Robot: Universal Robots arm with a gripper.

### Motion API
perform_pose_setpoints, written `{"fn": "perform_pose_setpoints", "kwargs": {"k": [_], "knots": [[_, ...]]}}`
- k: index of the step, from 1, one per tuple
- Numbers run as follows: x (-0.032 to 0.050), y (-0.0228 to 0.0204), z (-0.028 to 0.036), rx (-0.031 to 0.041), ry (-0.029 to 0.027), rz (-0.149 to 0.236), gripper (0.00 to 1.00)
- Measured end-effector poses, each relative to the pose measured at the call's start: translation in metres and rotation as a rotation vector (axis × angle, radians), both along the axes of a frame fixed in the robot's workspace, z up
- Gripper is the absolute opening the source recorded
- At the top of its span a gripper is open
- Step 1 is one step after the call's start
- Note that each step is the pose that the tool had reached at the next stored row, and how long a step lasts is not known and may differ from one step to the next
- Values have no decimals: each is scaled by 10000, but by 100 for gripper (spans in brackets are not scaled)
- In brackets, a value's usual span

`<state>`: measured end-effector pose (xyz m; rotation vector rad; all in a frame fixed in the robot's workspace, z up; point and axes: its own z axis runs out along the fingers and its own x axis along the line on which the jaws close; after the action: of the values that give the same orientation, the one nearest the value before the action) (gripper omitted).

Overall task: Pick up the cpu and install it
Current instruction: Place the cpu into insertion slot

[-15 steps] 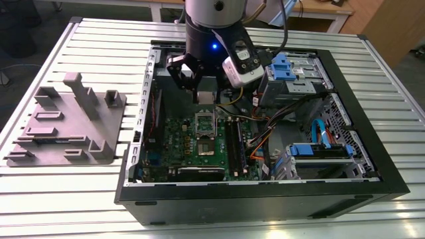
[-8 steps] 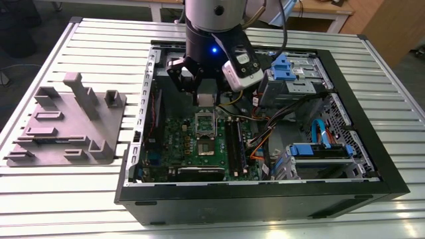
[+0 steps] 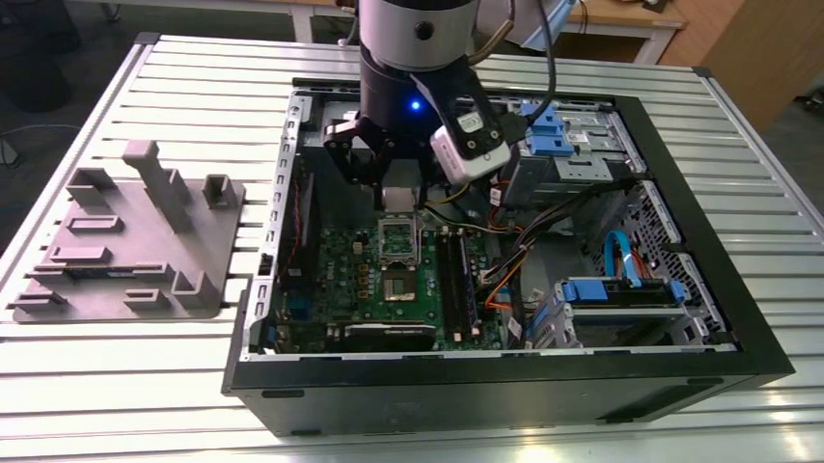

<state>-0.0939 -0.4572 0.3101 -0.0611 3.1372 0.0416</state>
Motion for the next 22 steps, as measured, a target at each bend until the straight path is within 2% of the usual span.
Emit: {"fn": "perform_pose_setpoints", "kwargs": {"k": [22], "knots": [[0, -4, -54, 0, 1, -2, 47]]}}
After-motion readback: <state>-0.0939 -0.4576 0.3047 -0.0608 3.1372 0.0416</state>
